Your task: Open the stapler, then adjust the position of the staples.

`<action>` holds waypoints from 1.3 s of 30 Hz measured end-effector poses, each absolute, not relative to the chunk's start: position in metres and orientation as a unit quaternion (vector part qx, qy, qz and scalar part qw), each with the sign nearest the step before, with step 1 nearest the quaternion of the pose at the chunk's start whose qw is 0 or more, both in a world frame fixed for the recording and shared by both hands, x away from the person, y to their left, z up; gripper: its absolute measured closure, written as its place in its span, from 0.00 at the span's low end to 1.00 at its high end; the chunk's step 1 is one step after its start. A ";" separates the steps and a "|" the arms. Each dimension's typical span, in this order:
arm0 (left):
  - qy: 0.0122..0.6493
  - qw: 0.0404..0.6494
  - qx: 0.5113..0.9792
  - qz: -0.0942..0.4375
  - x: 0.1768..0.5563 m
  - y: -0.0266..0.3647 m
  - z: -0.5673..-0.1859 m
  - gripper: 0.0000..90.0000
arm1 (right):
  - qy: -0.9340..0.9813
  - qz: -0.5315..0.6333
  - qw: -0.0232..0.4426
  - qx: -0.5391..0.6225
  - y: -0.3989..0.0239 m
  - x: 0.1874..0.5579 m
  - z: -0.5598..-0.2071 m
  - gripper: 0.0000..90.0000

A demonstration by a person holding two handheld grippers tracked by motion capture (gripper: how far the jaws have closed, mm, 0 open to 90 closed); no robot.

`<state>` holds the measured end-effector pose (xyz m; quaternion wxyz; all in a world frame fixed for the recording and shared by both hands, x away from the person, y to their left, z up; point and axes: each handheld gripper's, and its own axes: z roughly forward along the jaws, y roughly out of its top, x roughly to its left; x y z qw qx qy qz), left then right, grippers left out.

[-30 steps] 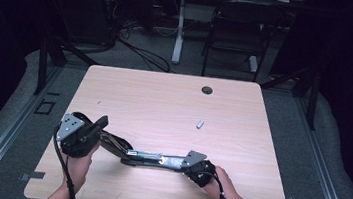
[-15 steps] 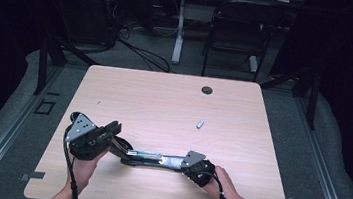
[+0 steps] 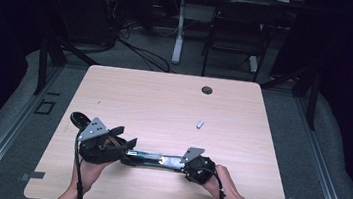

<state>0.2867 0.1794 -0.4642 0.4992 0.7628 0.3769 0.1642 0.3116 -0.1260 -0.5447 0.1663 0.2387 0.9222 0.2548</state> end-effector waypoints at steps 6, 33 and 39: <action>0.358 0.479 0.791 0.130 0.282 0.169 -0.468 0.20 | 0.917 0.259 0.152 0.261 -0.137 0.321 -0.529 0.42; 0.322 0.397 0.859 0.018 0.271 0.168 -0.497 0.00 | 0.889 0.238 0.096 0.380 -0.194 0.371 -0.517 0.08; 0.328 0.380 0.865 0.020 0.267 0.176 -0.499 0.00 | 0.872 0.252 0.077 0.412 -0.202 0.382 -0.516 0.05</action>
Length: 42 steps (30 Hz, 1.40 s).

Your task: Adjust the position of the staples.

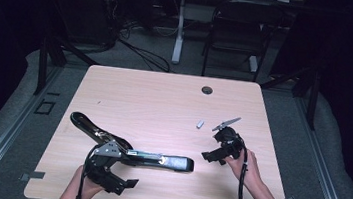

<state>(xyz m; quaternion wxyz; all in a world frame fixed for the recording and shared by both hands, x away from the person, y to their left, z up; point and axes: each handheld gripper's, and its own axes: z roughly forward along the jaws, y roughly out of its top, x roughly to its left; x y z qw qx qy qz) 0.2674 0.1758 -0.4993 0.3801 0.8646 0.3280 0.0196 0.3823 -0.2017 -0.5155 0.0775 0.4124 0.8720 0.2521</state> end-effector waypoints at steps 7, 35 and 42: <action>0.340 0.370 0.864 0.032 0.265 0.187 -0.500 0.00 | 0.863 0.247 0.067 0.436 -0.204 0.408 -0.516 0.05; 0.337 0.361 0.869 0.039 0.260 0.196 -0.504 0.00 | 0.830 0.230 0.095 0.500 -0.167 0.512 -0.544 0.37; 0.325 0.362 0.872 0.045 0.254 0.193 -0.502 0.00 | 0.841 0.224 0.117 0.478 -0.158 0.515 -0.544 0.38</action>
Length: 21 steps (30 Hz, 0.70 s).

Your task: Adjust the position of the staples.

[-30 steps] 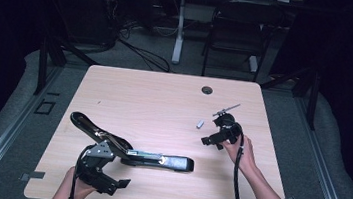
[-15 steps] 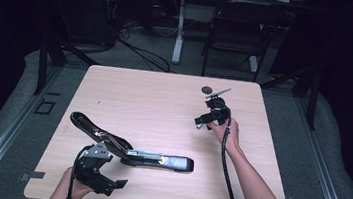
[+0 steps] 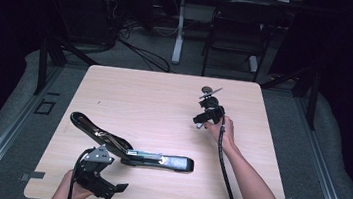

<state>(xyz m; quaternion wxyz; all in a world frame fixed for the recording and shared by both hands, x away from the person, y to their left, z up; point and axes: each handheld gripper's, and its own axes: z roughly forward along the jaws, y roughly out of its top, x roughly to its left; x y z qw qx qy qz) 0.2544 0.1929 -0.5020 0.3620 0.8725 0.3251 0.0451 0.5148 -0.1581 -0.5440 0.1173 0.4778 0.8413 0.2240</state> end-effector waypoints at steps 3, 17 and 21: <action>0.323 0.360 0.874 0.045 0.254 0.191 -0.502 0.00 | 0.840 0.222 0.122 0.481 -0.158 0.515 -0.545 0.41; 0.315 0.355 0.879 0.039 0.257 0.188 -0.505 0.00 | 0.852 0.206 0.107 0.469 -0.159 0.516 -0.549 0.60; 0.315 0.355 0.880 0.037 0.257 0.188 -0.505 0.00 | 0.852 0.205 0.100 0.472 -0.160 0.516 -0.550 0.66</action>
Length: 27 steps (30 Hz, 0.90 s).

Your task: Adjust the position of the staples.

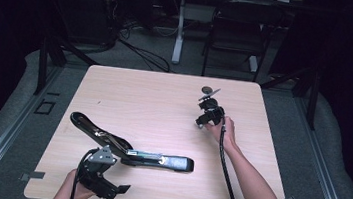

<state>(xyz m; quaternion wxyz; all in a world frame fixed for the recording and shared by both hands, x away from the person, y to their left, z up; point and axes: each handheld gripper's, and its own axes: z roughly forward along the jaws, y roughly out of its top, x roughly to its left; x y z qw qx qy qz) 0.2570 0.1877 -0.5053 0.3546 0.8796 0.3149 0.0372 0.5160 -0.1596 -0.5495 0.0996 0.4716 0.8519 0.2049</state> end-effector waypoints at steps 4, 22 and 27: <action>0.315 0.355 0.879 0.038 0.257 0.188 -0.505 0.00 | 0.856 0.200 0.097 0.467 -0.160 0.516 -0.549 0.71; 0.315 0.350 0.881 0.036 0.257 0.188 -0.506 0.00 | 0.860 0.193 0.085 0.466 -0.161 0.516 -0.550 0.87; 0.313 0.351 0.882 0.037 0.257 0.190 -0.505 0.00 | 0.860 0.199 0.087 0.462 -0.161 0.515 -0.546 0.87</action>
